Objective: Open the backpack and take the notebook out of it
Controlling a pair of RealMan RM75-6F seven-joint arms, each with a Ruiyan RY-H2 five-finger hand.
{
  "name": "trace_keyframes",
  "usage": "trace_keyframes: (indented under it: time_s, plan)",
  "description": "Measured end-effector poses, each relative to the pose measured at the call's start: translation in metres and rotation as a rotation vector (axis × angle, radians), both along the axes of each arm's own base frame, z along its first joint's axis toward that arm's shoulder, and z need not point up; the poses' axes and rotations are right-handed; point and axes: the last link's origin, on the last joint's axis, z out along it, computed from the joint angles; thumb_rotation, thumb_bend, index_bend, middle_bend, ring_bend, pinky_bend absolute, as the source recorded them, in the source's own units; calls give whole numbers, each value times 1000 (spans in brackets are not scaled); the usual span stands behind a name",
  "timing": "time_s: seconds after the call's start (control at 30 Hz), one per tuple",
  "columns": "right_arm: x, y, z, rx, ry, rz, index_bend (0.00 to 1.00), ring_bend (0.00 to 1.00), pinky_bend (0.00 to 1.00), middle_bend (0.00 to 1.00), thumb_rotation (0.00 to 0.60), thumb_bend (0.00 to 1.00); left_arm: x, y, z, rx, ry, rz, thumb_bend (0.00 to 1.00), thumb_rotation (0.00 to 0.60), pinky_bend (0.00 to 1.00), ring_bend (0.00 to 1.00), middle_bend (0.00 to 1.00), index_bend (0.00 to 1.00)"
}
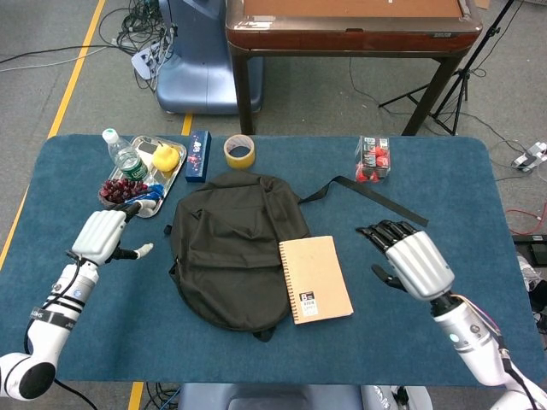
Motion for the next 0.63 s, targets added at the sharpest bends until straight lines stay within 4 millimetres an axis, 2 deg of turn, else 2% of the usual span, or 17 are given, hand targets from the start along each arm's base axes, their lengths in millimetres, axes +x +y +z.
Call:
trace_keyframes:
  time_s: [0.07, 0.3, 0.53, 0.63]
  plan:
    - [-13, 6, 6, -13, 24, -40, 419, 343, 458, 409, 600, 304, -8, -4, 2, 35, 21, -2, 218, 600, 216, 264, 306, 252]
    - [-53, 26, 18, -21, 52, -163, 445, 344, 459, 415, 600, 322, -40, -19, 14, 144, 86, 8, 218, 600, 206, 265, 306, 262]
    - [-88, 47, 29, -34, 42, -259, 448, 344, 458, 416, 600, 347, -78, -52, 25, 234, 142, 36, 218, 600, 196, 263, 305, 267]
    - [-102, 59, 33, -62, 40, -302, 454, 344, 458, 416, 600, 350, -87, -67, 27, 259, 146, 53, 218, 600, 194, 262, 305, 267]
